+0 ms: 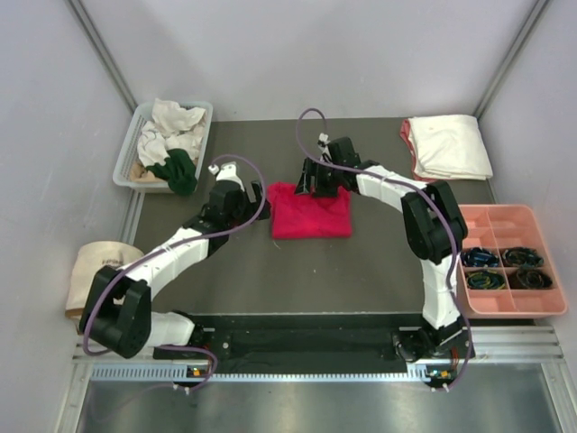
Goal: Fold and stack the t-shirts
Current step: Smooth out wrinkles on the folded tshirt
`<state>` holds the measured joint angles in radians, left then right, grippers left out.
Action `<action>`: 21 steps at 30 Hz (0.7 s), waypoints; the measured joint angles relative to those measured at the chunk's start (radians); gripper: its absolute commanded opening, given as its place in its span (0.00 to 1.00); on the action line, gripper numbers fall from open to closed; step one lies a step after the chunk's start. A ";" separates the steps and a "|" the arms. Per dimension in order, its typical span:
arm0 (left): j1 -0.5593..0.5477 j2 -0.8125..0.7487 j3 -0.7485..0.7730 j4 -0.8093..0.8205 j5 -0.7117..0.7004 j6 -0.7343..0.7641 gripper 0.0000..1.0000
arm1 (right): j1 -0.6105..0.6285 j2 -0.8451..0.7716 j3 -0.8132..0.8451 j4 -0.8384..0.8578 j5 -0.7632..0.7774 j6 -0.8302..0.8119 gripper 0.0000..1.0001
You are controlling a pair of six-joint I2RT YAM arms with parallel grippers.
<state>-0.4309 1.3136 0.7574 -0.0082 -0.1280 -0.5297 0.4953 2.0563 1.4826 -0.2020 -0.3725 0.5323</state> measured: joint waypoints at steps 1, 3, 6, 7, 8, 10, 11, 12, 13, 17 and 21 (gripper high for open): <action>0.000 -0.005 -0.002 0.000 0.000 0.000 0.99 | 0.000 0.024 0.033 -0.013 0.009 -0.010 0.71; 0.000 -0.021 -0.010 -0.005 0.000 0.000 0.99 | 0.000 0.073 0.103 -0.036 0.026 -0.027 0.71; 0.000 -0.041 -0.016 -0.022 -0.001 0.000 0.99 | -0.001 0.140 0.207 -0.082 0.053 -0.055 0.71; 0.000 -0.047 -0.019 -0.024 -0.001 -0.001 0.99 | -0.002 0.160 0.242 -0.093 0.068 -0.066 0.71; 0.000 -0.050 -0.020 -0.026 -0.001 -0.001 0.99 | -0.003 0.177 0.272 -0.106 0.085 -0.077 0.71; 0.000 -0.059 -0.021 -0.037 -0.001 -0.003 0.99 | -0.006 0.193 0.314 -0.125 0.129 -0.100 0.72; 0.000 -0.062 -0.021 -0.040 -0.001 -0.003 0.99 | -0.007 0.193 0.323 -0.129 0.148 -0.108 0.72; 0.000 -0.066 -0.021 -0.046 0.000 -0.003 0.99 | -0.008 0.188 0.327 -0.130 0.174 -0.120 0.72; 0.000 -0.069 -0.021 -0.048 0.000 -0.003 0.99 | -0.009 0.182 0.325 -0.130 0.192 -0.126 0.72; 0.000 -0.075 -0.021 -0.052 0.005 -0.003 0.99 | -0.016 0.080 0.218 -0.115 0.272 -0.149 0.73; 0.000 -0.068 -0.017 -0.050 0.029 0.000 0.99 | -0.020 -0.093 0.070 -0.111 0.319 -0.156 0.73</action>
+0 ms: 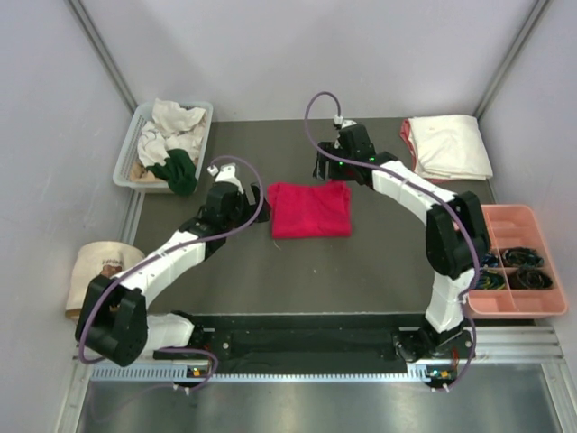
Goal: Fold and stack the t-shirts
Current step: Smooth out wrinkles on the folded tshirt
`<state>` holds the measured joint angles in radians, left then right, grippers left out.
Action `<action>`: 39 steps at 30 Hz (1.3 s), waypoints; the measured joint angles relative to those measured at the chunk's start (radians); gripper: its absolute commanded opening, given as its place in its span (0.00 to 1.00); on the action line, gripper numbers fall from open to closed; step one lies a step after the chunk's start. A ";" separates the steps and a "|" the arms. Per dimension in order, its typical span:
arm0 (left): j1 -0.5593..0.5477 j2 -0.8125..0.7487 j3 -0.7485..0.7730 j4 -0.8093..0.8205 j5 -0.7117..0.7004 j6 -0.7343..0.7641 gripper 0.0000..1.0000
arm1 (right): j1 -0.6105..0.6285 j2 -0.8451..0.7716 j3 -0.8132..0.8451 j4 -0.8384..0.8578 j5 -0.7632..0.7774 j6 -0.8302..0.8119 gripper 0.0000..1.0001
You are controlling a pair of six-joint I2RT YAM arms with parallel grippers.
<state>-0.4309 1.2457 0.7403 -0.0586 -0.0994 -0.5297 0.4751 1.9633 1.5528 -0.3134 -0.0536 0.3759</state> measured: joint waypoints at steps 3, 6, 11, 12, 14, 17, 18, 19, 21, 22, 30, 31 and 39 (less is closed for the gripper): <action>-0.001 0.042 0.024 0.026 0.036 0.000 0.99 | 0.000 -0.161 -0.136 0.049 -0.011 0.011 0.73; -0.005 0.122 0.066 0.092 0.092 -0.006 0.99 | 0.000 -0.268 -0.248 0.099 -0.035 0.033 0.74; -0.031 0.299 0.139 0.241 0.203 -0.039 0.99 | 0.000 -0.277 -0.331 0.146 -0.085 0.070 0.74; -0.038 0.340 0.151 0.270 0.225 -0.049 0.99 | 0.000 -0.268 -0.336 0.150 -0.097 0.074 0.74; -0.050 0.406 0.161 0.318 0.262 -0.070 0.99 | 0.000 -0.244 -0.336 0.158 -0.119 0.084 0.74; -0.070 0.481 0.161 0.356 0.299 -0.101 0.99 | 0.000 -0.211 -0.336 0.179 -0.143 0.093 0.74; -0.077 0.495 0.159 0.360 0.306 -0.109 0.99 | 0.000 -0.200 -0.335 0.184 -0.151 0.097 0.74; -0.082 0.501 0.155 0.368 0.313 -0.117 0.99 | -0.001 -0.187 -0.335 0.191 -0.158 0.098 0.74; -0.092 0.502 0.146 0.385 0.320 -0.128 0.99 | -0.005 -0.167 -0.335 0.204 -0.172 0.101 0.74; -0.095 0.502 0.140 0.400 0.321 -0.132 0.99 | -0.008 -0.153 -0.333 0.215 -0.180 0.106 0.74; -0.098 0.502 0.087 0.439 0.323 -0.142 0.99 | -0.068 -0.029 -0.301 0.242 -0.185 0.116 0.74; -0.098 0.501 0.081 0.447 0.323 -0.142 0.99 | -0.075 -0.013 -0.294 0.240 -0.183 0.115 0.74; -0.098 0.472 0.038 0.462 0.315 -0.133 0.99 | -0.087 0.029 -0.232 0.230 -0.126 0.097 0.74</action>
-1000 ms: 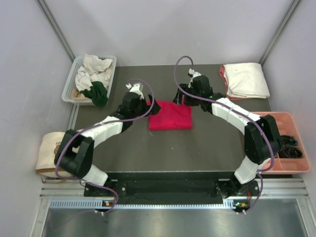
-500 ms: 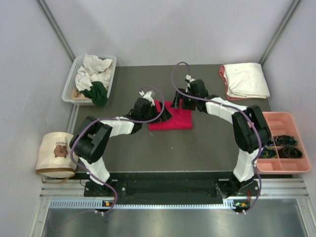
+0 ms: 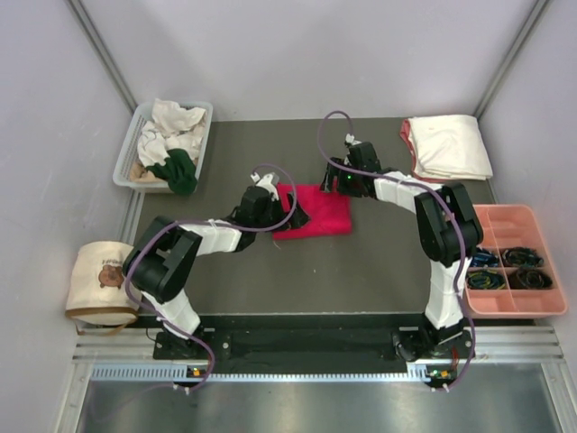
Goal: Fold and stack the t-shirts
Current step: Smooth out wrinkles on the folded tshirt, then put the neatly folded tshirt into the corner of the board with the right arm
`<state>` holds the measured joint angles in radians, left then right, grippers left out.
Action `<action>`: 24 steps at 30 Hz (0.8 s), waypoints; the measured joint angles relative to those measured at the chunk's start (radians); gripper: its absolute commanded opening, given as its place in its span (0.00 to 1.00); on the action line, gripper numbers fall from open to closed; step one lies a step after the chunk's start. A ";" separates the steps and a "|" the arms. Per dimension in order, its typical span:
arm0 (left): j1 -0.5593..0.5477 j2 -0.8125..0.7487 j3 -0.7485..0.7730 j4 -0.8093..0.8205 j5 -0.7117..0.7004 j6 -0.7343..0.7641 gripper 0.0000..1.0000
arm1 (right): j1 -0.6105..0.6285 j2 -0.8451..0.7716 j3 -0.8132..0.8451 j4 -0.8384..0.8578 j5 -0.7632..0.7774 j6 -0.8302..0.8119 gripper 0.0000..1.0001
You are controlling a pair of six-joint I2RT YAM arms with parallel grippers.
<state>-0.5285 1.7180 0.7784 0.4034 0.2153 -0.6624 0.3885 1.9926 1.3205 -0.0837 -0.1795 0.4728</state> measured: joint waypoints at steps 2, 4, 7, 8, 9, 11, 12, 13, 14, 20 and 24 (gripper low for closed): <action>0.000 -0.013 -0.008 -0.010 -0.005 0.007 0.99 | -0.002 0.000 0.002 -0.008 0.019 -0.009 0.74; 0.000 -0.032 -0.009 -0.035 -0.011 0.014 0.99 | -0.003 -0.014 -0.002 -0.021 0.041 -0.020 0.74; 0.000 -0.072 0.000 -0.102 -0.023 0.034 0.99 | -0.008 -0.085 -0.026 -0.059 0.082 -0.037 0.75; 0.000 -0.083 0.008 -0.124 -0.024 0.039 0.99 | -0.009 -0.112 -0.033 -0.071 0.089 -0.040 0.75; 0.000 -0.096 0.024 -0.157 -0.029 0.049 0.99 | -0.011 -0.150 -0.042 -0.087 0.097 -0.043 0.75; 0.000 -0.118 0.074 -0.211 -0.042 0.070 0.99 | -0.012 -0.241 -0.071 -0.106 0.106 -0.042 0.74; 0.000 -0.129 0.108 -0.233 -0.053 0.084 0.99 | -0.012 -0.294 -0.097 -0.107 0.108 -0.040 0.74; 0.000 -0.137 0.143 -0.248 -0.063 0.095 0.99 | -0.012 -0.354 -0.128 -0.108 0.107 -0.034 0.75; 0.000 -0.142 0.179 -0.249 -0.075 0.109 0.99 | -0.011 -0.413 -0.164 -0.109 0.106 -0.024 0.75; 0.007 -0.087 0.384 -0.240 -0.100 0.177 0.99 | 0.045 -0.689 -0.396 -0.118 0.106 0.047 0.75; 0.011 0.069 0.530 -0.221 -0.089 0.214 0.99 | 0.128 -0.757 -0.531 -0.122 0.099 0.108 0.75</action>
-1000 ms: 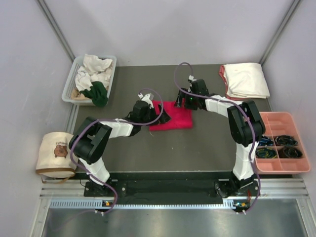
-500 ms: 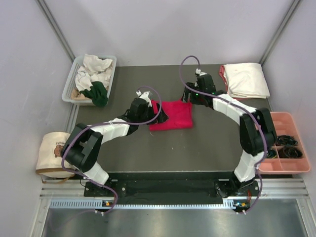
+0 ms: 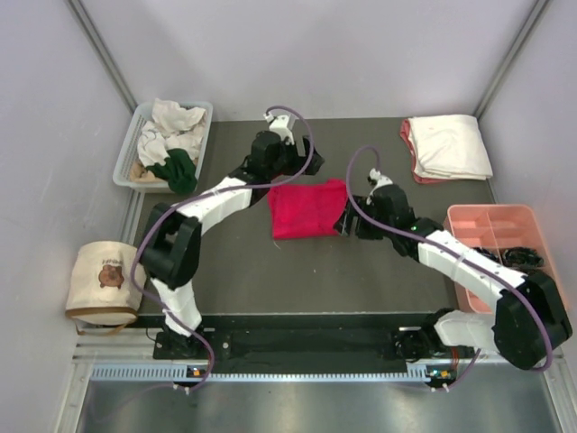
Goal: Fold and stack the t-shirts
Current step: Put the neatly folded tshirt into the corner of the board with the right arm
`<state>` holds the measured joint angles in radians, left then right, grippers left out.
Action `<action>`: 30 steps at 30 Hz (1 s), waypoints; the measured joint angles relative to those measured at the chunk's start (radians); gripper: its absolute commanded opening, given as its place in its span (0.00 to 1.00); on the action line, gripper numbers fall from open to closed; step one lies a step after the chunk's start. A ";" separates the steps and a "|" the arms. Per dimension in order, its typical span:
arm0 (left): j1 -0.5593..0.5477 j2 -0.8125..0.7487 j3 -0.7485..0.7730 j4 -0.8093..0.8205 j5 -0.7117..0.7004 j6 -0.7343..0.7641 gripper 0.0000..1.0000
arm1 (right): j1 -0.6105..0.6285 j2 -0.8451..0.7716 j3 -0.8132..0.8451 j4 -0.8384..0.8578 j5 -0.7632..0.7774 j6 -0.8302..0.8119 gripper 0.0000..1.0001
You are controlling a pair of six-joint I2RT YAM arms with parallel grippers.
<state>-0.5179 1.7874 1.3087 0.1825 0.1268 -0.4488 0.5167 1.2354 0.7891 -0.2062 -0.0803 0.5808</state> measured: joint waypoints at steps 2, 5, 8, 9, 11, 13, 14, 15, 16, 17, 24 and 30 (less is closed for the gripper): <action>0.001 0.084 0.050 0.004 0.011 0.014 0.99 | 0.036 -0.027 -0.066 0.004 -0.004 0.033 0.75; 0.003 0.197 0.095 0.003 0.024 0.032 0.99 | 0.071 -0.045 -0.126 0.008 -0.004 0.069 0.75; 0.008 0.282 0.114 0.000 0.041 0.036 0.99 | 0.098 -0.045 -0.149 0.033 -0.004 0.086 0.75; 0.009 0.301 0.115 0.000 0.045 0.037 0.99 | 0.101 -0.042 -0.150 0.043 -0.004 0.089 0.75; 0.014 0.332 0.116 -0.003 0.053 0.036 0.99 | 0.105 -0.025 -0.150 0.082 -0.009 0.093 0.75; 0.021 0.349 0.116 -0.002 0.061 0.035 0.99 | 0.105 0.007 -0.150 0.120 -0.020 0.093 0.75; 0.026 0.356 0.116 -0.002 0.064 0.035 0.99 | 0.106 0.027 -0.149 0.139 -0.025 0.093 0.75; 0.031 0.361 0.116 -0.001 0.066 0.035 0.99 | 0.108 0.057 -0.147 0.159 -0.032 0.093 0.75; 0.037 0.364 0.115 0.000 0.067 0.035 0.99 | 0.108 0.086 -0.145 0.174 -0.042 0.093 0.75; 0.043 0.365 0.114 0.002 0.067 0.035 0.99 | 0.109 0.113 -0.142 0.185 -0.050 0.093 0.75; 0.092 0.365 0.092 0.034 0.072 0.035 0.99 | 0.110 0.283 -0.094 0.252 -0.104 0.095 0.75; 0.120 0.365 0.082 0.052 0.077 0.036 0.99 | 0.110 0.340 -0.054 0.270 -0.101 0.093 0.75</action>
<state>-0.3981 2.1521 1.3903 0.2348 0.2035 -0.4129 0.6266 1.5757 0.7353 0.0639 -0.1818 0.6743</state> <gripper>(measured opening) 0.990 0.751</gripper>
